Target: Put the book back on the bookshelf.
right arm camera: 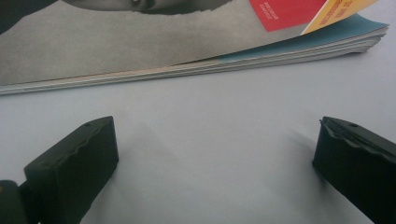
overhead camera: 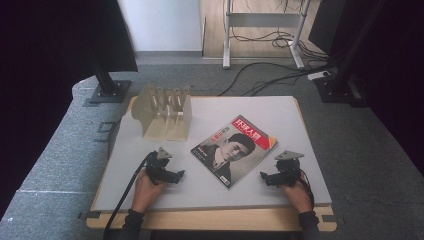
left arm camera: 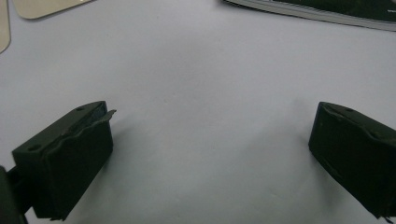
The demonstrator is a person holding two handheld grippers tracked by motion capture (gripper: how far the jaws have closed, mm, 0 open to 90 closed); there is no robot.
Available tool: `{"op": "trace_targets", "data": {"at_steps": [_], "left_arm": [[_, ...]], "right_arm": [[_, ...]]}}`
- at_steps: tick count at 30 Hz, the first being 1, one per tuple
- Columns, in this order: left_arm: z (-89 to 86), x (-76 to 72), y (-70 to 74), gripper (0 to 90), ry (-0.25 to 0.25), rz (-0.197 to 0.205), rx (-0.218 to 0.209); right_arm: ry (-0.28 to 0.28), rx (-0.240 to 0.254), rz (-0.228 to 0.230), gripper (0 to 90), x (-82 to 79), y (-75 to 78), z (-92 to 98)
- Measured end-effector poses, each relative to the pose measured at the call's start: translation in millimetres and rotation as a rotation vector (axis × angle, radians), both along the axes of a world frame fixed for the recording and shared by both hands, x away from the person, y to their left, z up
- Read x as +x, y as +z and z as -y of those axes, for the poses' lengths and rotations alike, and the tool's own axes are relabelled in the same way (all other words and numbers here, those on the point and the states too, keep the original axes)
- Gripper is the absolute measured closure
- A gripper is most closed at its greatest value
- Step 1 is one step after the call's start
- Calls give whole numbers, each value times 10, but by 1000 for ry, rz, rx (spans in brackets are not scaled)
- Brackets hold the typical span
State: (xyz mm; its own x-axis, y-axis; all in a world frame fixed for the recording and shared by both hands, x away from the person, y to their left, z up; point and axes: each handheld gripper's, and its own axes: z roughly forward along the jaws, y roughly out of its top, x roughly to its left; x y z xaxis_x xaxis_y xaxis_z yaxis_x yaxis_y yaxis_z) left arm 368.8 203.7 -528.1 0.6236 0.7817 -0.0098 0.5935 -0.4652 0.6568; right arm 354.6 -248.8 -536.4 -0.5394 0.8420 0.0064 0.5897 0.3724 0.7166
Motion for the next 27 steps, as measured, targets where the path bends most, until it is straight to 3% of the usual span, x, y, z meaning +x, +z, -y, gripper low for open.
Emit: {"op": "trace_targets", "data": {"at_steps": [12,17,22,27], "left_arm": [[4,6,4,0,1,-2,-4],[42,6,25,0,-37,-9,-28],[55,16,83,0,-52,-3,-15],[94,64,170,0,-78,-1,-44]], "right_arm": [[0,-3,-6,0,6,6,-3],[-12,-2,-11,0,9,12,-15],[-8,-13,-21,0,18,29,-23],[12,-16,-10,0,30,54,-49]]}}
